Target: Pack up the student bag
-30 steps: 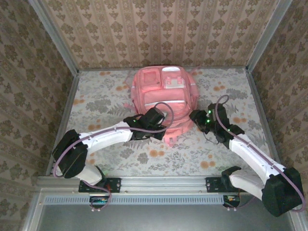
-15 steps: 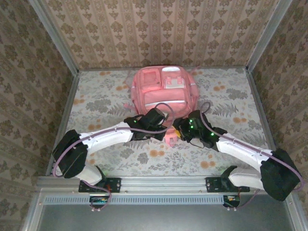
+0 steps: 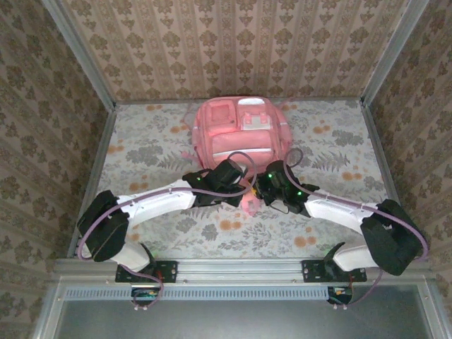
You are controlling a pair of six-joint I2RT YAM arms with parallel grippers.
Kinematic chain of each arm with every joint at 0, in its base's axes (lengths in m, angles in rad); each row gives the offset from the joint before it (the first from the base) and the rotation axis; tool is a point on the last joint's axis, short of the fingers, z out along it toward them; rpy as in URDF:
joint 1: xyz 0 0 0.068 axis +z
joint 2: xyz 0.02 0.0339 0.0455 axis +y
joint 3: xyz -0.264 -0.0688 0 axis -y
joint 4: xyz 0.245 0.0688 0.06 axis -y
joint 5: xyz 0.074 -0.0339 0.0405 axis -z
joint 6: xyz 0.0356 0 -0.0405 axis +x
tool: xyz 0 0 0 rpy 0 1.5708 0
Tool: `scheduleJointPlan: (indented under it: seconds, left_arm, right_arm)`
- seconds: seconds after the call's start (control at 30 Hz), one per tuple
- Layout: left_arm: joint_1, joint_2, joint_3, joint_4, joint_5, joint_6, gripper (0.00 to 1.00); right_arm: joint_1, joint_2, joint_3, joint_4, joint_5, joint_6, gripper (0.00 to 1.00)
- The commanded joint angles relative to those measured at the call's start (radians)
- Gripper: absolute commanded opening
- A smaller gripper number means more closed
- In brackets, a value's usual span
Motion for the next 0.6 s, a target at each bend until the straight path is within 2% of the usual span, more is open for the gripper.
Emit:
scheduleJointPlan:
  seconds: [0.0,0.2,0.57]
  left_arm:
    - [-0.016,-0.039,0.011,0.055,-0.020,0.013,0.00]
    - [0.014,-0.099,-0.045,0.029,-0.062,-0.004,0.00]
    - [0.160,-0.242,-0.206,0.030,0.003,-0.044,0.00]
  right_arm:
    - [0.009,-0.007,0.009,0.023,0.065,-0.008,0.00]
    - [-0.008,-0.107,-0.025,-0.083,0.151,-0.052,0.00]
    - [-0.068,-0.171,-0.058,-0.124,0.130,-0.086,0.00]
